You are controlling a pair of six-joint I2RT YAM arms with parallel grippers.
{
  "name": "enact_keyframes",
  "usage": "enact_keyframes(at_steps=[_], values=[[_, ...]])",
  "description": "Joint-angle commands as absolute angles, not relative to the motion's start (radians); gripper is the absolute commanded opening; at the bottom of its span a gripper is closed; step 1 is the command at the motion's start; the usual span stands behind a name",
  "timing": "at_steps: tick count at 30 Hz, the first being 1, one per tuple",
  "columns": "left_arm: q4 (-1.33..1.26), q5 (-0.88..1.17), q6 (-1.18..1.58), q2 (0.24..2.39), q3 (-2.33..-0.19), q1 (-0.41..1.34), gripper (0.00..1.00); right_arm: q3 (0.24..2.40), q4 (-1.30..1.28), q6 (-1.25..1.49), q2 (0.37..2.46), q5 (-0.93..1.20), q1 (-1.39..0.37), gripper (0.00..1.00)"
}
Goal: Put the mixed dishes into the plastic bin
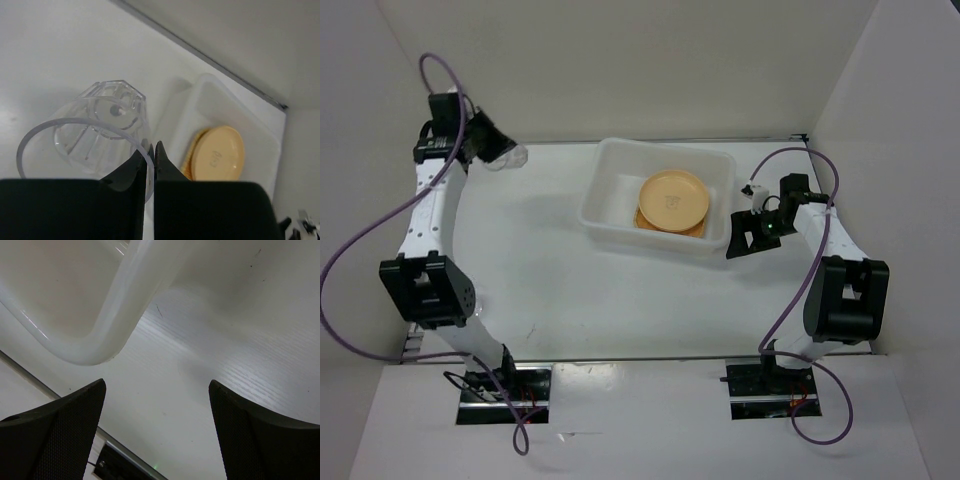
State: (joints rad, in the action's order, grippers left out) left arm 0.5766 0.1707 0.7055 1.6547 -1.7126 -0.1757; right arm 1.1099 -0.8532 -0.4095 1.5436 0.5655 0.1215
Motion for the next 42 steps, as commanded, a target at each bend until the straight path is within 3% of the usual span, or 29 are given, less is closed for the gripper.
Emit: enact_keyframes(at_steps=[1,14,28,42], values=[[0.581,0.293,0.598,1.776,-1.911,-0.028,0.0,1.106,-0.842,-0.42,1.49,0.588,0.136,0.88],[0.828,0.02,0.448,2.131,-2.35,0.342,0.0,1.106,-0.833,-0.43,1.48,0.588,0.137,0.88],[0.916,-0.186,0.477,2.407,-2.557,0.472,0.0,1.106,-0.833,-0.457,1.491,0.606,0.146,0.88],[0.945,-0.229,0.509,2.52,-2.568,0.492,0.19,1.106,-0.851,-0.486,1.48,0.624,0.187,0.88]])
